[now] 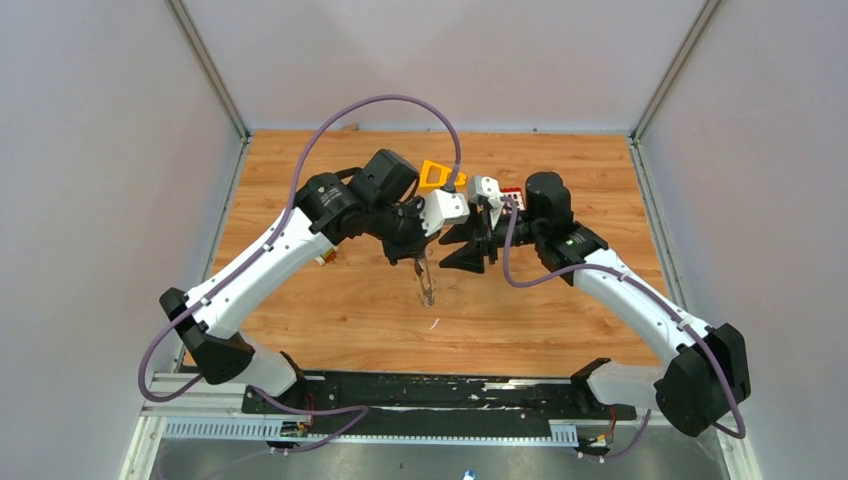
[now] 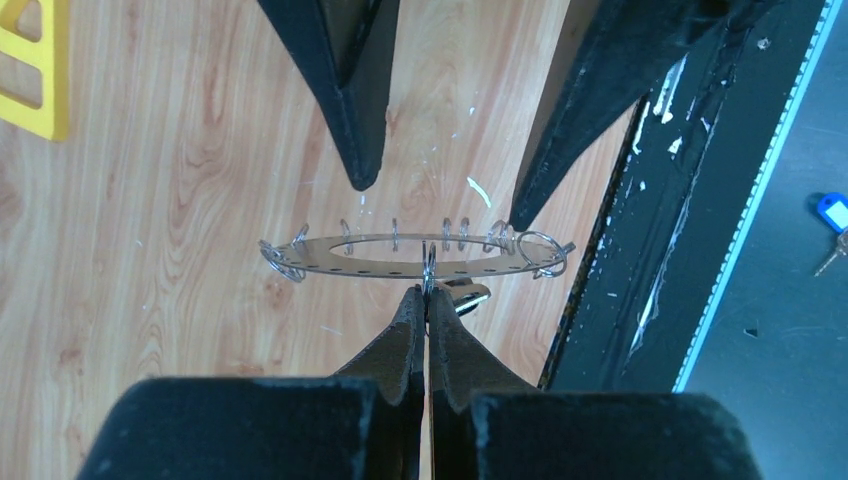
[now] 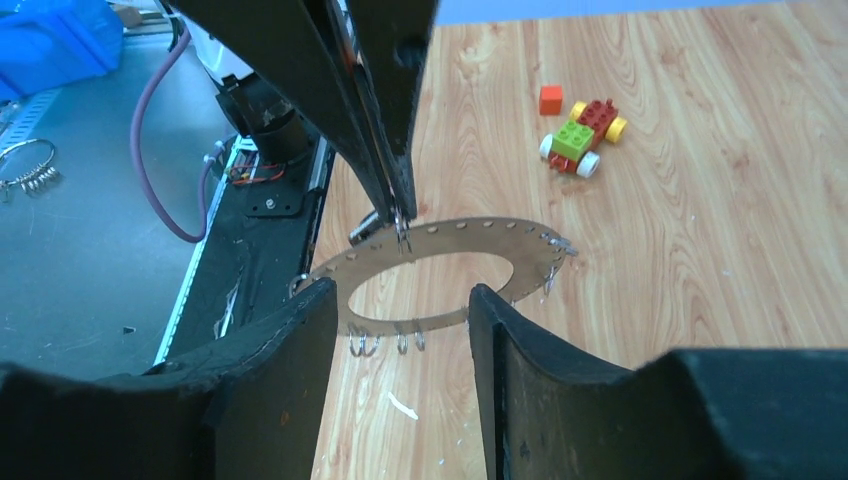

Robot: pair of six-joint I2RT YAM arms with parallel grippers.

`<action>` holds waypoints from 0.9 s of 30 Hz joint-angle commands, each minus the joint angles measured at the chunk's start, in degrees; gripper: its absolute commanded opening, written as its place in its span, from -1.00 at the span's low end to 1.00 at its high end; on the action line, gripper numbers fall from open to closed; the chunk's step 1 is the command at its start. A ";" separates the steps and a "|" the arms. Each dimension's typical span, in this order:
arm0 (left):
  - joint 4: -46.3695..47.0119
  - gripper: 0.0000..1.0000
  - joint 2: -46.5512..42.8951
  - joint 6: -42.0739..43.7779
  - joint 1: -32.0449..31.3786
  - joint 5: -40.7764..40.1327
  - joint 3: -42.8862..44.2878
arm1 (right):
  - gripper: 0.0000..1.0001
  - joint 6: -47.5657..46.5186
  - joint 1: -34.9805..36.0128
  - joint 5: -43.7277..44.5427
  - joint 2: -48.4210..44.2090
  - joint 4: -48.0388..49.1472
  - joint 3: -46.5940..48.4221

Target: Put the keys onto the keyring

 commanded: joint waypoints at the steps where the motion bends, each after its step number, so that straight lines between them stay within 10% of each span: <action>1: -4.05 -1.00 2.09 -1.69 -0.27 0.92 5.63 | 0.04 5.06 0.14 -3.33 -0.14 10.10 1.15; 27: -2.43 -1.00 -0.03 -1.55 -0.27 7.79 5.21 | -0.53 13.05 2.17 -3.93 1.96 21.55 -3.28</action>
